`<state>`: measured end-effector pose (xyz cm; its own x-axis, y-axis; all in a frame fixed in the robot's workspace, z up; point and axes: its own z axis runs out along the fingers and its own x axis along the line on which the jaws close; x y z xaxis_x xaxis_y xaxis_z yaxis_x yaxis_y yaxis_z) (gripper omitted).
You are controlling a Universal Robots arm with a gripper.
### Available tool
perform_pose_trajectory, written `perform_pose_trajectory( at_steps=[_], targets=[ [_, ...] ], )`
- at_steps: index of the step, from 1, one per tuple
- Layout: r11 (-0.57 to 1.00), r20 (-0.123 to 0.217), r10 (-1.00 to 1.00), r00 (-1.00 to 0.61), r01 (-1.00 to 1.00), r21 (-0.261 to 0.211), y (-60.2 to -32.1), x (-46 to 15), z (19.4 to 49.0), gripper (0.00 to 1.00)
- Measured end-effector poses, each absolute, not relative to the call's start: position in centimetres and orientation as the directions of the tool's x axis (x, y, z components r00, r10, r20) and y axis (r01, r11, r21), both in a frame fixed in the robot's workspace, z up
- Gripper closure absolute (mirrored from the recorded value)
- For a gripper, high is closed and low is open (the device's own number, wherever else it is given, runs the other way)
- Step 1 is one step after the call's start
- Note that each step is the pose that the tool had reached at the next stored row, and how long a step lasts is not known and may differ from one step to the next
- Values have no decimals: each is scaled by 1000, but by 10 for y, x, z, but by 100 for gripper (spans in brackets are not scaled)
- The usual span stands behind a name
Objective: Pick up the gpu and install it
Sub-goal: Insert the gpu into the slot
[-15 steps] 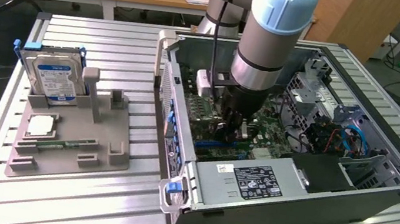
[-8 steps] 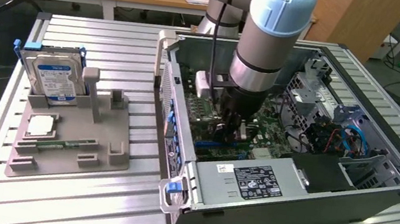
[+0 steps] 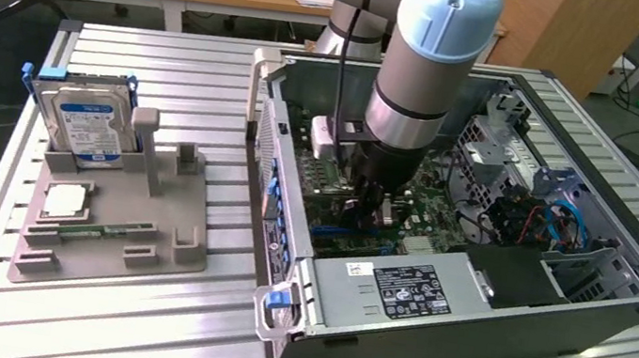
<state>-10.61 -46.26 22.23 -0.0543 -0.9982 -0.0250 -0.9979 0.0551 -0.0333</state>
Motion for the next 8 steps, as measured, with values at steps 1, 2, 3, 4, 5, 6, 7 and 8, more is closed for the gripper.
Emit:
perform_pose_trajectory(
  at_steps=[1,2,3,4,5,6,7,8],
  targets=[
    [55,-25,-998,-54,-998,-33,-463,-106,222,72],
    [55,-25,-998,-54,-998,-33,-463,-106,222,72],
    [55,-25,-998,-54,-998,-33,-463,-106,222,72],
    [55,-25,-998,-54,-998,-33,-463,-106,222,72],
    [55,-25,-998,-54,-998,-33,-462,-106,222,72],
    [55,-26,-998,-55,-998,-34,-462,-106,222,72],
    [55,-25,-998,-55,-998,-33,-461,-106,222,72],
    [55,-25,-998,-54,-998,-33,-460,-106,222,72]
  ],
)
